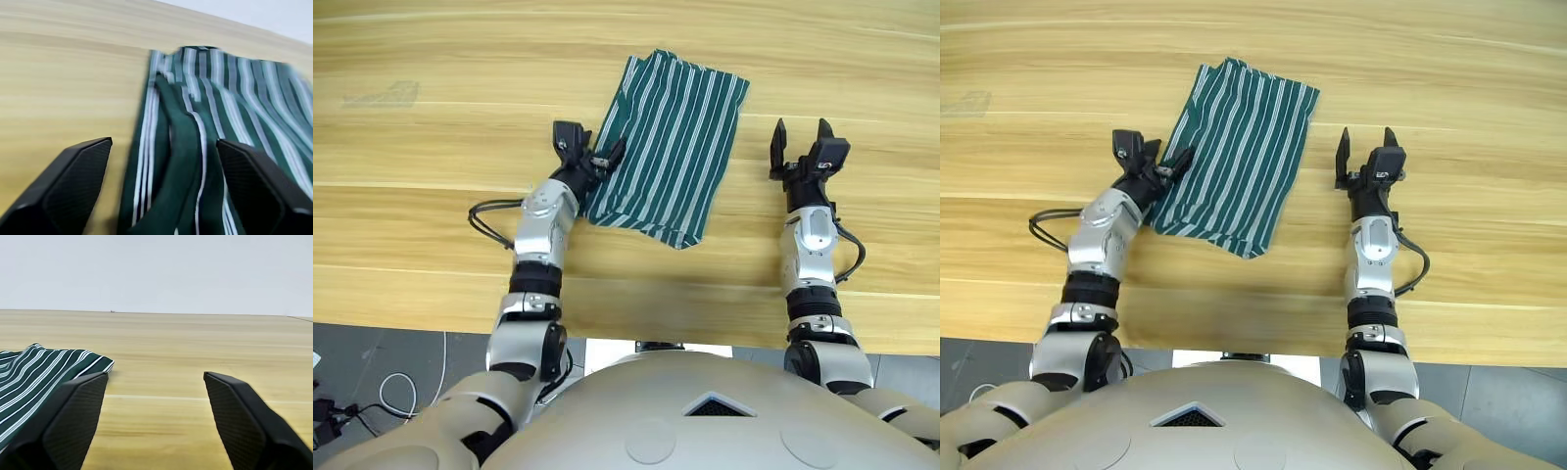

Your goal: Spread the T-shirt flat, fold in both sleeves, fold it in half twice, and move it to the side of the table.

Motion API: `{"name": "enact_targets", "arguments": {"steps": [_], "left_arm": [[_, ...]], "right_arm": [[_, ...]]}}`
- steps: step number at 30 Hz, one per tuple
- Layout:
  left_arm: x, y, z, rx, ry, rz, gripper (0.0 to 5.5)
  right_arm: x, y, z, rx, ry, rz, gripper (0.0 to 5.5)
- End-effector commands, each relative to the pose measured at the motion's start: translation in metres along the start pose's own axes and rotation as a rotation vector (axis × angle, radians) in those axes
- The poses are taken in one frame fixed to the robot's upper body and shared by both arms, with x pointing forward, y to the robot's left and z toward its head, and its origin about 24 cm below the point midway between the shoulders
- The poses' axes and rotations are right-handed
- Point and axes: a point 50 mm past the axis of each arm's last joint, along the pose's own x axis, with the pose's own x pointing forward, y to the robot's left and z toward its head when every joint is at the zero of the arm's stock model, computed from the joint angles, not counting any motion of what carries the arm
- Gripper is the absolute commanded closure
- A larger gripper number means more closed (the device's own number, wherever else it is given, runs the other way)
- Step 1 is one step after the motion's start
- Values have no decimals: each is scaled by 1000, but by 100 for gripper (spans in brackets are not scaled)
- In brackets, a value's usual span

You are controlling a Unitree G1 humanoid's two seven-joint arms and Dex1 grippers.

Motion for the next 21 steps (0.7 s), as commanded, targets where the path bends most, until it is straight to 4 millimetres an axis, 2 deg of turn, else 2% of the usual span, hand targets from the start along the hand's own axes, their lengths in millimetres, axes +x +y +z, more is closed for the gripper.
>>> {"name": "enact_targets", "arguments": {"steps": [1, 3, 6, 16, 21], "left_arm": [[-53, -18, -52, -92, 194, -2, 153], [-73, -26, -59, -105, 219, 1, 153], [-89, -29, -62, -138, 241, 45, 153], [-96, -30, -64, -190, 236, 100, 153], [-99, -39, -66, -218, 237, 72, 153]], "right_arm": [[5, 0, 0, 0, 26, 15, 187], [8, 0, 1, 6, 32, 19, 187], [10, -2, 0, 7, 42, 16, 187], [9, -8, -3, -82, 75, 49, 187], [16, -17, 2, -143, 61, 26, 187]]}}
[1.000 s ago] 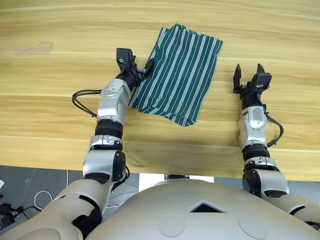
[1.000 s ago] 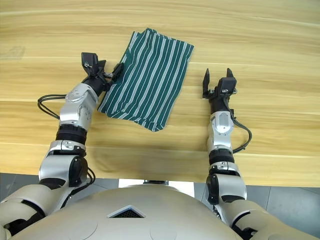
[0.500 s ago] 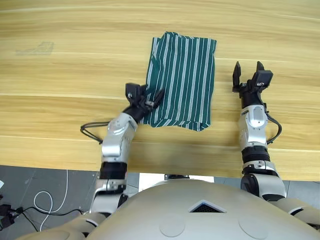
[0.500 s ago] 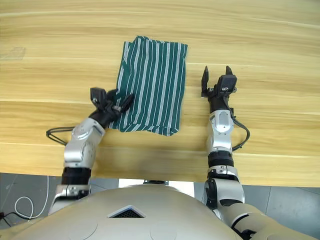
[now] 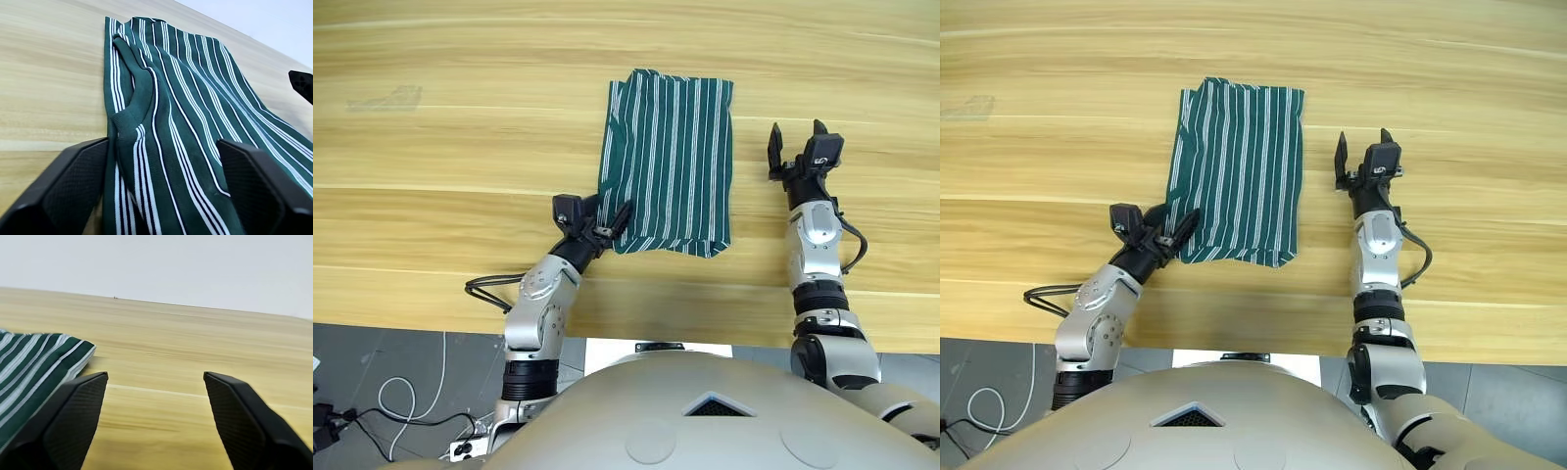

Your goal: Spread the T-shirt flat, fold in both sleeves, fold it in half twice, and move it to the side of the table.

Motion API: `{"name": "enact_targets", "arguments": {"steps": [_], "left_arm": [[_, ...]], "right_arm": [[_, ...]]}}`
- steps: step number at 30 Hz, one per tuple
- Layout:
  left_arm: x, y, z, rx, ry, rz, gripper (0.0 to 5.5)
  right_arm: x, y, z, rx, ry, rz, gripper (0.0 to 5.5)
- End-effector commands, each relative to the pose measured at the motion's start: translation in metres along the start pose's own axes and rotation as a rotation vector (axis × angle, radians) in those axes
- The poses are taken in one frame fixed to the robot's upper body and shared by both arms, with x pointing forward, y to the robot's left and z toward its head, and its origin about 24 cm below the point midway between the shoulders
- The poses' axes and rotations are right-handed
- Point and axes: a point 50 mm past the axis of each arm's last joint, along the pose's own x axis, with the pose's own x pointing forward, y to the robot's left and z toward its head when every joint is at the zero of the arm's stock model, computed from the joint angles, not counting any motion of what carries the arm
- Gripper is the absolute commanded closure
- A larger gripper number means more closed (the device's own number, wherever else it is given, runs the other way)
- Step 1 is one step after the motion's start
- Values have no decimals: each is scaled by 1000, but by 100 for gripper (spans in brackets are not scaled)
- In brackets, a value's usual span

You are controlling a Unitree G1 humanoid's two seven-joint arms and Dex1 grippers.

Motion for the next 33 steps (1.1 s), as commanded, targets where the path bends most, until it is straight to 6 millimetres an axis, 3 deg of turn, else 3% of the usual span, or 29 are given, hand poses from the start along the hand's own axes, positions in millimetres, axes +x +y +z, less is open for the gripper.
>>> {"name": "enact_targets", "arguments": {"steps": [1, 4, 7, 10, 20, 30, 33], "left_arm": [[-15, 6, -35, -74, 175, 71, 153], [-14, 5, -28, -51, 150, 70, 153], [-10, 18, -12, 8, 82, 125, 153], [0, 22, 6, 5, -63, 116, 153], [15, 39, 23, -21, -247, 119, 153], [28, 42, 13, -35, -230, 111, 153], [30, 40, 11, -41, -226, 103, 153]], "right_arm": [[8, -8, 8, -53, -23, -21, 187], [3, 4, 16, -144, -78, 90, 187], [-40, 23, 14, -237, -83, 317, 187], [-68, 23, 7, -263, -28, 376, 187], [-77, 28, 4, -309, 39, 440, 187], [-89, 46, 46, -191, -125, 614, 187], [-88, 51, 45, -207, -117, 643, 187]]}}
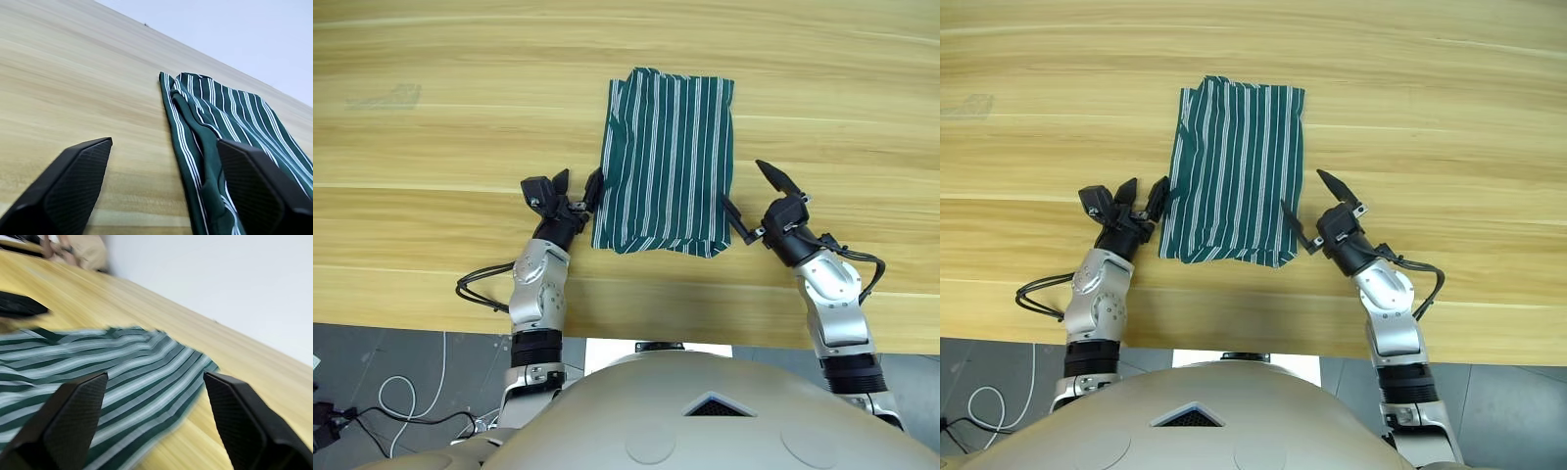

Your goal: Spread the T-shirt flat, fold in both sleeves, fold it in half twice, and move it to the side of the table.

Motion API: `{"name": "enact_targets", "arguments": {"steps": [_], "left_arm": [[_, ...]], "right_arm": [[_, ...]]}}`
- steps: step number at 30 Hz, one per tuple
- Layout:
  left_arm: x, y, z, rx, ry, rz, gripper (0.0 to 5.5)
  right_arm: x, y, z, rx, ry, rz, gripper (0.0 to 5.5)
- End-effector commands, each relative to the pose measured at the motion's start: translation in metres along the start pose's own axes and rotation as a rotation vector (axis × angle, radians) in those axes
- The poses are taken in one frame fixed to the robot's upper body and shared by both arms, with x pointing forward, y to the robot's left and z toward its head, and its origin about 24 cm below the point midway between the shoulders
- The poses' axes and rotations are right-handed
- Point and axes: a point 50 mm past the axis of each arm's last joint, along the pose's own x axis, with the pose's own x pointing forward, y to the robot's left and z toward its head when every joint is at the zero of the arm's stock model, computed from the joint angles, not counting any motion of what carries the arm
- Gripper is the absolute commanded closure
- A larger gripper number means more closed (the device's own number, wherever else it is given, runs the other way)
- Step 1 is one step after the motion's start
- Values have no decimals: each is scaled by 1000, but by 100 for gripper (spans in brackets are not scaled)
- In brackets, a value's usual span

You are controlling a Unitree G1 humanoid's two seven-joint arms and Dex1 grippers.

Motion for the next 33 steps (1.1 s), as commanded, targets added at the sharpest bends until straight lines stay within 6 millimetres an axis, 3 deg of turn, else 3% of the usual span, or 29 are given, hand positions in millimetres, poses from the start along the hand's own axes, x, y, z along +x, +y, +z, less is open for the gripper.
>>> {"name": "enact_targets", "arguments": {"steps": [1, 4, 10, 16, 19, 23, 29, 33], "left_arm": [[3, -2, -8, -14, 30, -5, 153], [5, -7, -4, -11, 15, -26, 153], [3, -14, 27, 9, -92, -67, 153], [-3, -8, 50, 22, -161, -54, 153], [-3, -6, 58, 44, -180, -60, 153], [0, -2, 66, 67, -189, -67, 153], [7, 8, 61, 89, -146, -64, 153], [9, 13, 57, 88, -137, -50, 153]], "right_arm": [[4, 3, -4, -29, 34, 49, 187], [12, 4, -20, -51, 113, 51, 187], [19, -5, -45, -37, 204, 5, 187], [-1, -14, -74, -49, 331, -5, 187], [-9, -14, -78, -110, 366, 51, 187], [-10, -10, -71, -199, 345, 120, 187], [-6, 5, -43, -291, 195, 218, 187], [0, -4, -19, -317, 87, 191, 187]]}}
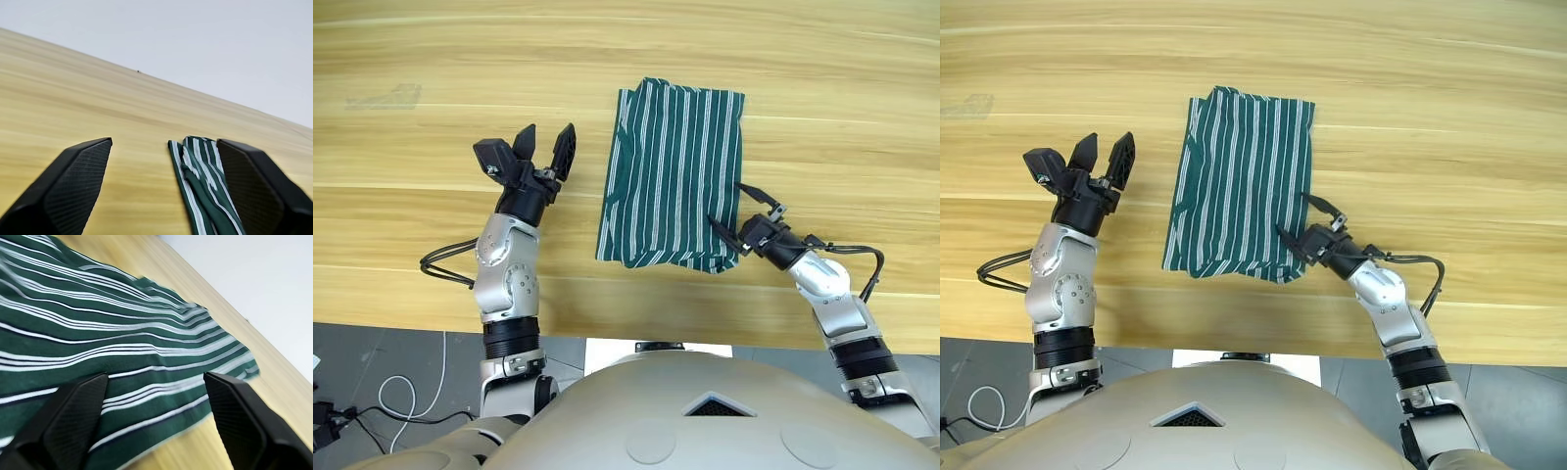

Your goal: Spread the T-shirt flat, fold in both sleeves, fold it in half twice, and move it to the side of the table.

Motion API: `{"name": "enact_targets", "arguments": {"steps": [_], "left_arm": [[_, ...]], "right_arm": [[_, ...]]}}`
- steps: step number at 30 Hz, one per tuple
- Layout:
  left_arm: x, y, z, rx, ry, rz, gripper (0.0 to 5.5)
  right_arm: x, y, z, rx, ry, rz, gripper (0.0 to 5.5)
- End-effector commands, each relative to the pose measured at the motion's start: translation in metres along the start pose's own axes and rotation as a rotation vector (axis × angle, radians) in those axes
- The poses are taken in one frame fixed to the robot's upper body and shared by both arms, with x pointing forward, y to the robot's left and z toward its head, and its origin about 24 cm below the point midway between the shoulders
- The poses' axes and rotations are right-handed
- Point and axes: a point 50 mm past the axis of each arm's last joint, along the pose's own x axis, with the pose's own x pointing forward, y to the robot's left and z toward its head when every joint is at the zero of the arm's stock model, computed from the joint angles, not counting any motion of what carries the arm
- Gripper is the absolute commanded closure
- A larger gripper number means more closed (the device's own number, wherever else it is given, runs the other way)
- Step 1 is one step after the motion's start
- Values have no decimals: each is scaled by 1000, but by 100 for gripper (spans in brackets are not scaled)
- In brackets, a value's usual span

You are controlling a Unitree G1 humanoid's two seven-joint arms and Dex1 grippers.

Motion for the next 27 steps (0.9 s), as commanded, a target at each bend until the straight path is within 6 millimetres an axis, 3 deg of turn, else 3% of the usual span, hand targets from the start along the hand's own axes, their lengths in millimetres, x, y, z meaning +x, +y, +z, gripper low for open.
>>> {"name": "enact_targets", "arguments": {"steps": [1, 4, 10, 16, 21, 27], "left_arm": [[4, 3, 1, 18, -6, 3, 153], [6, 3, 0, 16, -6, 2, 153], [7, 4, -1, 11, -2, -4, 153], [11, 3, 3, 16, -13, -14, 153], [21, 6, 9, 33, -23, -20, 153], [35, 6, 17, 51, -45, -31, 153]], "right_arm": [[-4, -11, 13, -39, -50, -6, 187], [-9, -2, 8, -61, -23, 24, 187], [-13, -10, 24, -4, -118, -44, 187], [-18, 18, -1, 49, -16, 57, 187], [-19, 39, -18, -11, 52, 142, 187], [-15, 39, -36, -87, 113, 138, 187]]}}
